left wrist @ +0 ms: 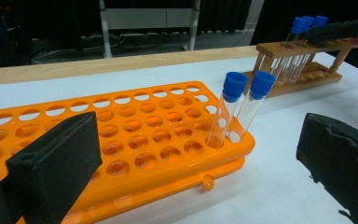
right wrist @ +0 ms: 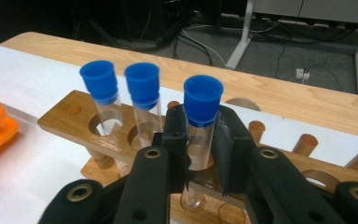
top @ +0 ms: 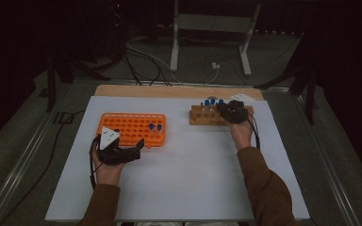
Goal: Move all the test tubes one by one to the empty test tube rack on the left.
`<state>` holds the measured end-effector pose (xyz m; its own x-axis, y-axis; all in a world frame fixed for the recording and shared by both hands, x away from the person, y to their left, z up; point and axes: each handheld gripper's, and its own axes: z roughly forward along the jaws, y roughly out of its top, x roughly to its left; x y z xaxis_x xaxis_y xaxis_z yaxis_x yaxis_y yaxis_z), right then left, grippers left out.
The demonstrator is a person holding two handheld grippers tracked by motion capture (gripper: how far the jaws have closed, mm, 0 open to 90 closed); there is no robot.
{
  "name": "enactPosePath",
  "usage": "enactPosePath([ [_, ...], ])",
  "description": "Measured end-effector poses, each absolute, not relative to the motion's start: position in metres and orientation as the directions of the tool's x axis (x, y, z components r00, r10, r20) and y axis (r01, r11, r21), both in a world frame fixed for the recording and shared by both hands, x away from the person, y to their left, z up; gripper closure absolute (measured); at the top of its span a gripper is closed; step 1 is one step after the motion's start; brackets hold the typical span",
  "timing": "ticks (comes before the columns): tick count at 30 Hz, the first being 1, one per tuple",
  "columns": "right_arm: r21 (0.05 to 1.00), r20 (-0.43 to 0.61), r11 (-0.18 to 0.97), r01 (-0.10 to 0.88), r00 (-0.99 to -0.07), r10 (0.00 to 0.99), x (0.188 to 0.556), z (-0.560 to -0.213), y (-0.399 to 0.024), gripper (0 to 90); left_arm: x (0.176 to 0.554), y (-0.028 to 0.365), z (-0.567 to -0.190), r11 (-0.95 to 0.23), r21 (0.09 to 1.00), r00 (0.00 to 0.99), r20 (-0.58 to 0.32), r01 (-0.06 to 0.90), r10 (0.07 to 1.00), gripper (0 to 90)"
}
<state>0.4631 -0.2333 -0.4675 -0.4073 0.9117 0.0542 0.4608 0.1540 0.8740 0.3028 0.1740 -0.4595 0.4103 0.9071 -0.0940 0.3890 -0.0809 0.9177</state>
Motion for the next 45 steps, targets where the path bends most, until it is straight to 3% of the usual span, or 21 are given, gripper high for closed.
enactPosePath([
  [29,0.926,0.071,0.089,0.367,-0.4,0.914,0.44,-0.43,-0.246,77.2,0.306,0.171,-0.466,-0.085,0.907,0.418,-0.106,0.412,0.902,0.7],
  [45,0.941,0.085,0.087,0.328,-0.478,0.874,0.414,-0.405,-0.259,77.2,0.303,0.166,-0.466,-0.098,0.913,0.416,-0.082,0.395,0.906,0.8],
])
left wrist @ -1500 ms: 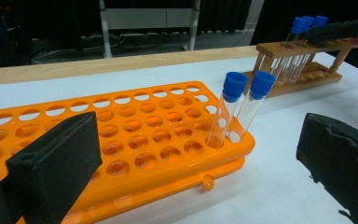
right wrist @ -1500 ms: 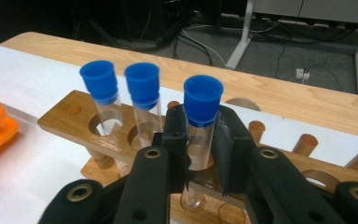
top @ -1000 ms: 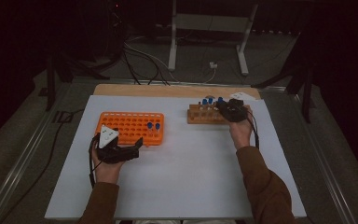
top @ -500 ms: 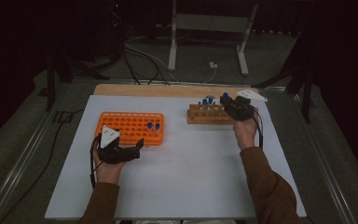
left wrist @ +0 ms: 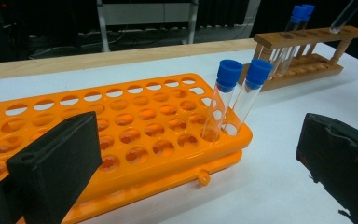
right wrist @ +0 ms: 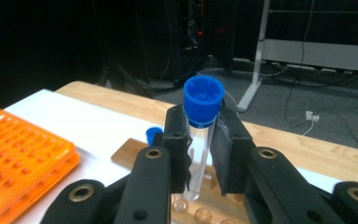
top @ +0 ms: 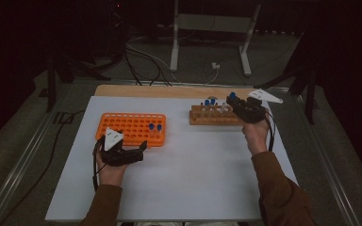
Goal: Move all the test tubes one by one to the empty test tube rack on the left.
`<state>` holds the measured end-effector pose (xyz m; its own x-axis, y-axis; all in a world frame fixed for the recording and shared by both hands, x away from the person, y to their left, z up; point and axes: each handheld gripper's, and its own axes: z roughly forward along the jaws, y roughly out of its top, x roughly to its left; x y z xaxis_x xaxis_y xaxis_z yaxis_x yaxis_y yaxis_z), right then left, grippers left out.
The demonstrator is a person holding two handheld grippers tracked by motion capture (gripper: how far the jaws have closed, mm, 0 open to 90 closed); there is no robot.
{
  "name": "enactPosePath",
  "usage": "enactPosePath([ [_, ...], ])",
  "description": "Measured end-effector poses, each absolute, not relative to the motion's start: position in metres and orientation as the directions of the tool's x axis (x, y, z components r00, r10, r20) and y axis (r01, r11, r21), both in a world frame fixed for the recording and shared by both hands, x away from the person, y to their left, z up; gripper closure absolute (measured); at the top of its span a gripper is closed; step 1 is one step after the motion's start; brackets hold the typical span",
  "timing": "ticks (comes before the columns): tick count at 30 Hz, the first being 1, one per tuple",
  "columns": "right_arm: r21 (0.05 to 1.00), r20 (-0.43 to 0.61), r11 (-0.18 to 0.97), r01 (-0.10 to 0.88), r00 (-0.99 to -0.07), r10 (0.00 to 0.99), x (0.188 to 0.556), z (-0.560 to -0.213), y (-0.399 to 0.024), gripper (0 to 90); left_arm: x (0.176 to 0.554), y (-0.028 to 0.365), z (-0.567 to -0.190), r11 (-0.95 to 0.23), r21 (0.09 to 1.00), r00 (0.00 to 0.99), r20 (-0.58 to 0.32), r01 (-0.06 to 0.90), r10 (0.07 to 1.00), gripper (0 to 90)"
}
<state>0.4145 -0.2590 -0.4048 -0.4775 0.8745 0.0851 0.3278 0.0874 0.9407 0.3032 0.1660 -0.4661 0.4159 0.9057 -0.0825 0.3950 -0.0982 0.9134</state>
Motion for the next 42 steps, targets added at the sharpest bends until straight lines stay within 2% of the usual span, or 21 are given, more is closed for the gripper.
enactPosePath([
  [13,0.927,0.153,0.064,0.37,-0.527,0.836,0.386,-0.419,-0.248,77.1,0.302,0.149,-0.463,-0.133,0.921,0.441,-0.045,0.366,0.897,1.4],
  [27,0.916,0.163,0.115,0.384,-0.619,0.769,0.358,-0.425,-0.224,77.0,0.292,0.089,-0.452,-0.227,0.93,0.565,0.026,0.289,0.825,1.5],
  [38,0.903,0.178,0.15,0.403,-0.668,0.723,0.35,-0.432,-0.207,76.9,0.306,0.043,-0.45,-0.256,0.912,0.63,-0.003,0.319,0.777,1.5],
  [42,0.901,0.178,0.169,0.4,-0.695,0.697,0.346,-0.433,-0.196,76.7,0.31,0.029,-0.452,-0.285,0.899,0.64,0.007,0.332,0.768,7.0],
])
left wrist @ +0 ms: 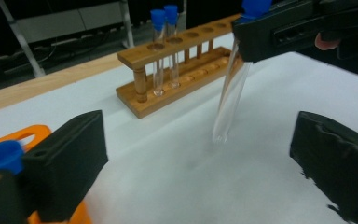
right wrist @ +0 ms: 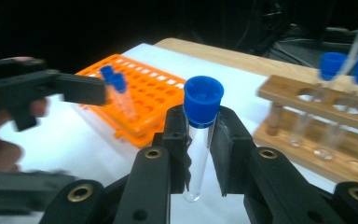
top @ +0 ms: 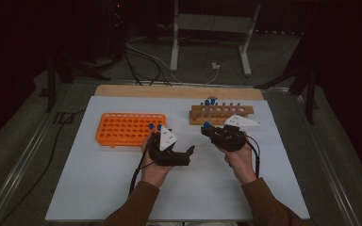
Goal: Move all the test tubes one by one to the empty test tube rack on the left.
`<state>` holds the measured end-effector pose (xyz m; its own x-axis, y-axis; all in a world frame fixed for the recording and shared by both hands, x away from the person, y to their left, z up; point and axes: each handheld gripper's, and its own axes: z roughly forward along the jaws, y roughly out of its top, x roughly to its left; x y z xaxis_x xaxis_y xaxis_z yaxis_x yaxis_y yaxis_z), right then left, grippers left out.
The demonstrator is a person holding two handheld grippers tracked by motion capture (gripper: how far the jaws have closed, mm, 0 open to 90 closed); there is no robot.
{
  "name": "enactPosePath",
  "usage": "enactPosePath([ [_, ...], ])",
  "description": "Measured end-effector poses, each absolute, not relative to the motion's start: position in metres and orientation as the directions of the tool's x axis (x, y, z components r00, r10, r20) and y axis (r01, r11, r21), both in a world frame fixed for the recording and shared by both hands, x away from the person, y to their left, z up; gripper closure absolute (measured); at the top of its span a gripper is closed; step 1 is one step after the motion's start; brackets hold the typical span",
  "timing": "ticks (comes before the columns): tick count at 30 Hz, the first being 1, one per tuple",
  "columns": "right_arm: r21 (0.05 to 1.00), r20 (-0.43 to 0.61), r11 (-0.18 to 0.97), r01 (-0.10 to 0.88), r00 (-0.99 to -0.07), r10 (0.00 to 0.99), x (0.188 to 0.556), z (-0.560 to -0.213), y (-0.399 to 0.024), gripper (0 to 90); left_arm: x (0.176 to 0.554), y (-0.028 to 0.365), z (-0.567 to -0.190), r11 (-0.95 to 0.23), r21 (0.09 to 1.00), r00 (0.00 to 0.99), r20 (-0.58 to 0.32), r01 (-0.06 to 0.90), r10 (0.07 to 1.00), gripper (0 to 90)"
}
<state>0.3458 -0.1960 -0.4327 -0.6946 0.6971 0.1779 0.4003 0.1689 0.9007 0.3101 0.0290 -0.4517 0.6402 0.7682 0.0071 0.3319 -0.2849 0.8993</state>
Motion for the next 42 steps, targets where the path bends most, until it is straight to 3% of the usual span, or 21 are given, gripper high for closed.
enactPosePath([
  [5,0.9,0.176,0.188,0.394,-0.721,0.671,0.341,-0.433,-0.185,76.7,0.313,0.019,-0.453,-0.302,0.891,0.654,0.008,0.339,0.756,18.0],
  [15,0.898,0.189,0.195,0.395,-0.746,0.639,0.335,-0.432,-0.175,76.7,0.314,0.016,-0.454,-0.287,0.898,0.685,-0.022,0.334,0.728,59.1],
  [20,0.896,0.195,0.198,0.397,-0.753,0.628,0.334,-0.432,-0.173,76.7,0.316,0.016,-0.456,-0.292,0.892,0.698,-0.035,0.344,0.716,74.6],
  [25,0.89,0.203,0.202,0.408,-0.754,0.625,0.335,-0.433,-0.174,76.0,0.316,0.016,-0.457,-0.294,0.89,0.704,-0.04,0.348,0.709,78.1],
  [28,0.893,0.228,0.175,0.414,-0.752,0.618,0.336,-0.431,-0.176,64.8,0.317,0.017,-0.457,-0.289,0.89,0.702,-0.048,0.353,0.71,78.2],
  [32,0.897,0.262,0.148,0.416,-0.771,0.58,0.337,-0.427,-0.18,41.8,0.319,0.02,-0.458,-0.28,0.889,0.697,-0.058,0.361,0.715,78.2],
  [37,0.906,0.23,0.159,0.393,-0.771,0.594,0.336,-0.422,-0.182,14.5,0.32,0.025,-0.46,-0.27,0.888,0.685,-0.067,0.373,0.725,78.2],
  [42,0.906,0.191,0.18,0.383,-0.75,0.634,0.337,-0.423,-0.185,3.5,0.319,0.033,-0.459,-0.255,0.89,0.674,-0.077,0.379,0.735,78.2],
])
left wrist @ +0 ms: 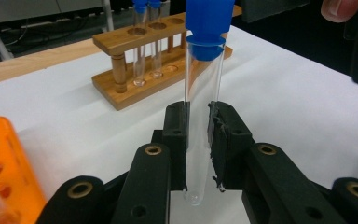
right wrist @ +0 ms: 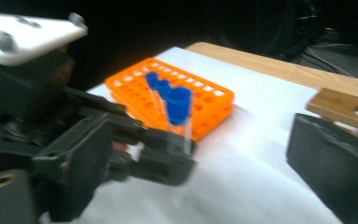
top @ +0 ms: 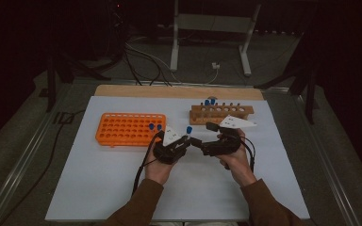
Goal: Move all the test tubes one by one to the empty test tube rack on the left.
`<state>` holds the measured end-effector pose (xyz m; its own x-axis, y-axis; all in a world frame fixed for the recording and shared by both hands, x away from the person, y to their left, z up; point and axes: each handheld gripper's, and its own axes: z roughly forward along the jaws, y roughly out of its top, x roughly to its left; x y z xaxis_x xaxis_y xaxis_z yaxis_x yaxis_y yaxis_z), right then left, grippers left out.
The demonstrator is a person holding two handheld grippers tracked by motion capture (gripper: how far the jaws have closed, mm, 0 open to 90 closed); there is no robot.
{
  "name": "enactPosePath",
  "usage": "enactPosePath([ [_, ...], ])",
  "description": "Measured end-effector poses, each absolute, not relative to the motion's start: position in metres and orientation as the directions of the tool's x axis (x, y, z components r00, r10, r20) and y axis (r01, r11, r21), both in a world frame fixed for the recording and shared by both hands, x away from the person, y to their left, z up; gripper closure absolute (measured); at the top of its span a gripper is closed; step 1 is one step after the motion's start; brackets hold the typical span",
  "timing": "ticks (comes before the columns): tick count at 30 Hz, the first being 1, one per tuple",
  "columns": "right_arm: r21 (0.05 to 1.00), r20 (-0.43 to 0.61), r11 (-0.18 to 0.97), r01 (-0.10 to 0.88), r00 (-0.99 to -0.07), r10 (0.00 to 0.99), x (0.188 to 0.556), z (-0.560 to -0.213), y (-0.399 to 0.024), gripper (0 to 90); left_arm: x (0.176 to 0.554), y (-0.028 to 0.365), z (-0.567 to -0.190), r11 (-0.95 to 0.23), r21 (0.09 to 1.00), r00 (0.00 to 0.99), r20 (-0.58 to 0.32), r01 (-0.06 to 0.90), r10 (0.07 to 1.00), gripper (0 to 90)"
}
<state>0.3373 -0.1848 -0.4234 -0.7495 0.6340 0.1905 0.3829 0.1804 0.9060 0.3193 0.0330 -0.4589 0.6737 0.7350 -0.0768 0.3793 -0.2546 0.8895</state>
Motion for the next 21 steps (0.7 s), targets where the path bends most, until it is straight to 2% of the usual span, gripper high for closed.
enactPosePath([
  [6,0.901,0.127,0.232,0.365,-0.736,0.665,0.337,-0.425,-0.19,0.0,0.319,0.046,-0.454,-0.23,0.896,0.666,-0.092,0.379,0.74,78.2],
  [18,0.899,0.092,0.245,0.362,-0.704,0.704,0.334,-0.428,-0.212,0.0,0.317,0.074,-0.445,-0.17,0.908,0.637,-0.125,0.382,0.761,78.3],
  [21,0.898,0.097,0.239,0.37,-0.695,0.712,0.334,-0.43,-0.218,0.0,0.316,0.082,-0.442,-0.174,0.915,0.636,-0.108,0.364,0.764,78.2],
])
